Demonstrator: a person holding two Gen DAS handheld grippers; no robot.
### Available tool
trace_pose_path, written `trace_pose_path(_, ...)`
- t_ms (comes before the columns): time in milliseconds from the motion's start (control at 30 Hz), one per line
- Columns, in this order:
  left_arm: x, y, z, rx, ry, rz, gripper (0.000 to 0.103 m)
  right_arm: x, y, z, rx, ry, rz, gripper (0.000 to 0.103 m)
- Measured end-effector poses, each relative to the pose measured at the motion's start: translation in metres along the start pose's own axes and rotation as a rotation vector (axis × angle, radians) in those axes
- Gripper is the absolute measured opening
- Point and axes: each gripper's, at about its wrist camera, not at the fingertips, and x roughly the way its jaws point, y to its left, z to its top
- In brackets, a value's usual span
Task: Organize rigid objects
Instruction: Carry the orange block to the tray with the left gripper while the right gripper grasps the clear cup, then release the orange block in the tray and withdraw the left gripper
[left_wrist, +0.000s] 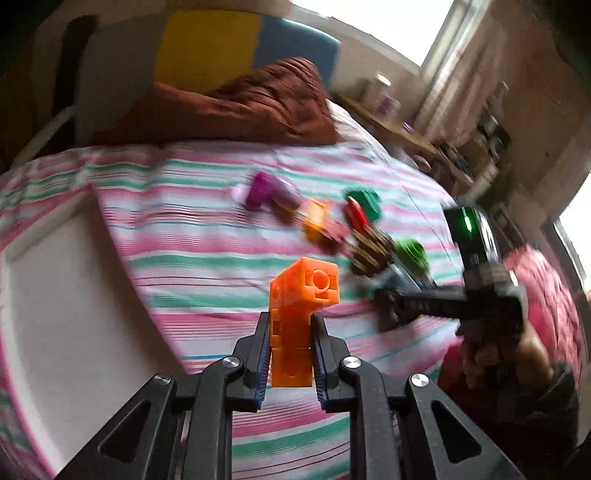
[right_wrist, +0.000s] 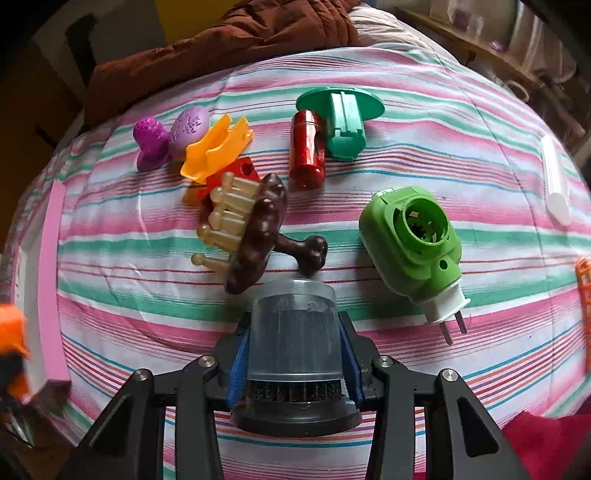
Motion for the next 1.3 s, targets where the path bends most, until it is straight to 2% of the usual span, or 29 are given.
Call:
trace_pose_path(67, -0.015, 0.027, 0.004, -0.058, -0.027, 0.030, 0.019, 0.000, 0.004, -0.001, -0.016, -0.002, -0.016, 0.044)
trace_pose_path(167, -0.027, 0.070, 0.009, -0.125, -0.056, 0.116, 0.019, -0.001, 0.005, -0.002, -0.031, -0.006, -0.029, 0.044)
trace_pose_path(300, -0.033, 0.133, 0.016, -0.247, -0.063, 0.205, 0.019, -0.002, 0.009, -0.004, -0.058, -0.014, -0.044, 0.044)
trace_pose_path(467, -0.022, 0.196, 0.022, -0.369, -0.027, 0.268, 0.019, 0.000, 0.018, -0.007, -0.089, -0.026, -0.051, 0.044)
trace_pose_path(567, -0.015, 0.215, 0.020, -0.391, -0.018, 0.303, 0.019, 0.001, 0.025, -0.008, -0.103, -0.031, -0.055, 0.044)
trace_pose_path(767, -0.003, 0.238, 0.023, -0.410, -0.001, 0.371, 0.019, -0.004, 0.028, -0.010, -0.119, -0.037, -0.057, 0.044)
trace_pose_path(833, -0.004, 0.242, 0.023, -0.428, -0.006, 0.387, 0.028, -0.003, 0.030, -0.010, -0.117, -0.037, -0.056, 0.044)
trace_pose_path(900, -0.010, 0.241, 0.020, -0.434, -0.019, 0.397, 0.032, 0.001, 0.032, -0.014, -0.116, -0.037, -0.054, 0.044)
trace_pose_path(1000, -0.022, 0.236, 0.014, -0.433, -0.048, 0.411, 0.032, -0.002, 0.033, -0.014, -0.120, -0.037, -0.057, 0.044)
trace_pose_path(1200, -0.051, 0.199, -0.005, -0.376, -0.121, 0.462, 0.032, 0.001, 0.037, -0.011, -0.137, -0.040, -0.068, 0.044)
trace_pose_path(1300, -0.063, 0.176, -0.017, -0.337, -0.136, 0.463, 0.032, 0.001, 0.040, -0.012, -0.150, -0.043, -0.074, 0.044)
